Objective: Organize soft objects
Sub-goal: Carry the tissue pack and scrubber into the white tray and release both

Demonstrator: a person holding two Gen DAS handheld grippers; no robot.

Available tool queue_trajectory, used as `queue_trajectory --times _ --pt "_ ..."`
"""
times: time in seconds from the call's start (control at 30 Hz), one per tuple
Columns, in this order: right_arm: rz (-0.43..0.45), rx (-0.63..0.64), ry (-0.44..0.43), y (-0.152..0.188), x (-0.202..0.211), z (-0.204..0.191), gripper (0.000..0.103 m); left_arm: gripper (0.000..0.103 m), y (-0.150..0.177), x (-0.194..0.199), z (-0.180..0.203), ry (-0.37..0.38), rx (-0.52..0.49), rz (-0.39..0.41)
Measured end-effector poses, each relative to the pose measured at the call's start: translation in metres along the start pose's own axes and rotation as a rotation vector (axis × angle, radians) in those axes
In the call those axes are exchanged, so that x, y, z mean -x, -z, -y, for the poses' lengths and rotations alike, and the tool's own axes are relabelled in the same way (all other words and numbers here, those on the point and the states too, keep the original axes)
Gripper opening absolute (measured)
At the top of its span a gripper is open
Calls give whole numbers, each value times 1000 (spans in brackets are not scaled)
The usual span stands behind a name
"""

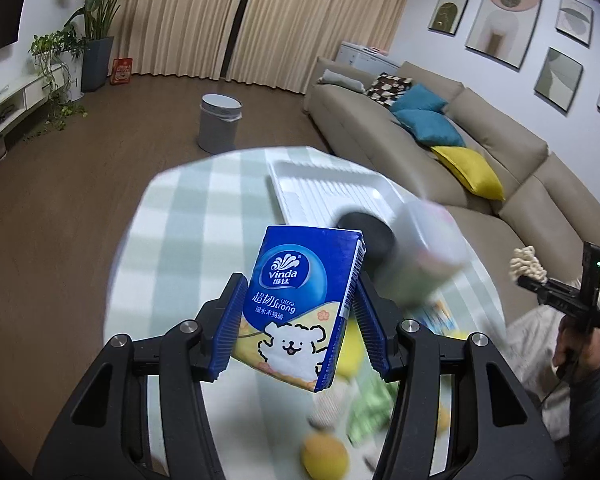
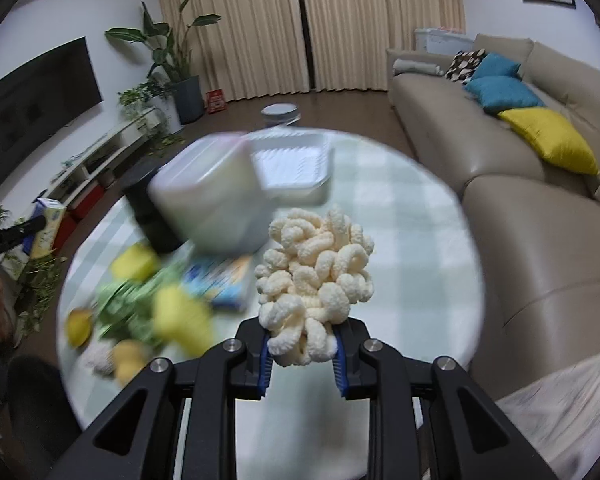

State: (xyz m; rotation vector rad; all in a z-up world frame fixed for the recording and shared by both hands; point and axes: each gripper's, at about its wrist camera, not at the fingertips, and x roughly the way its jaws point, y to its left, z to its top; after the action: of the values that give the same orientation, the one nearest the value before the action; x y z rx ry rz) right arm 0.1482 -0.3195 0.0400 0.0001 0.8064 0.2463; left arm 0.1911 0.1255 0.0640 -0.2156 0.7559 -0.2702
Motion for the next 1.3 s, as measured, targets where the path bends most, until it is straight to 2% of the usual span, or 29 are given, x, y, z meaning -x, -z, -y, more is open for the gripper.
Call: queue_trajectory --times 0.1,0.2,0.4,0.57,0.73,0.9,1.3 --pt "-12 -30 13 -39 -21 32 26 51 -32 -25 -2 -12 -49 -13" --pt "-27 -8 30 -69 -45 43 26 51 -59 -57 1 -29 -95 -45" --pt "-75 82 -31 -133 -114 32 26 51 -106 -134 21 -38 -219 -111" --pt "-139 152 -81 -169 -172 12 26 51 -121 -191 40 -26 -322 -188" --pt "-199 247 -130 -184 -215 -11 26 51 -118 -235 53 10 -387 -277" --pt "-248 318 -144 -185 -245 -24 26 52 -112 -265 51 -10 -395 -324" --pt "-297 383 -146 -170 -278 -37 27 53 -98 -287 58 -31 -423 -370"
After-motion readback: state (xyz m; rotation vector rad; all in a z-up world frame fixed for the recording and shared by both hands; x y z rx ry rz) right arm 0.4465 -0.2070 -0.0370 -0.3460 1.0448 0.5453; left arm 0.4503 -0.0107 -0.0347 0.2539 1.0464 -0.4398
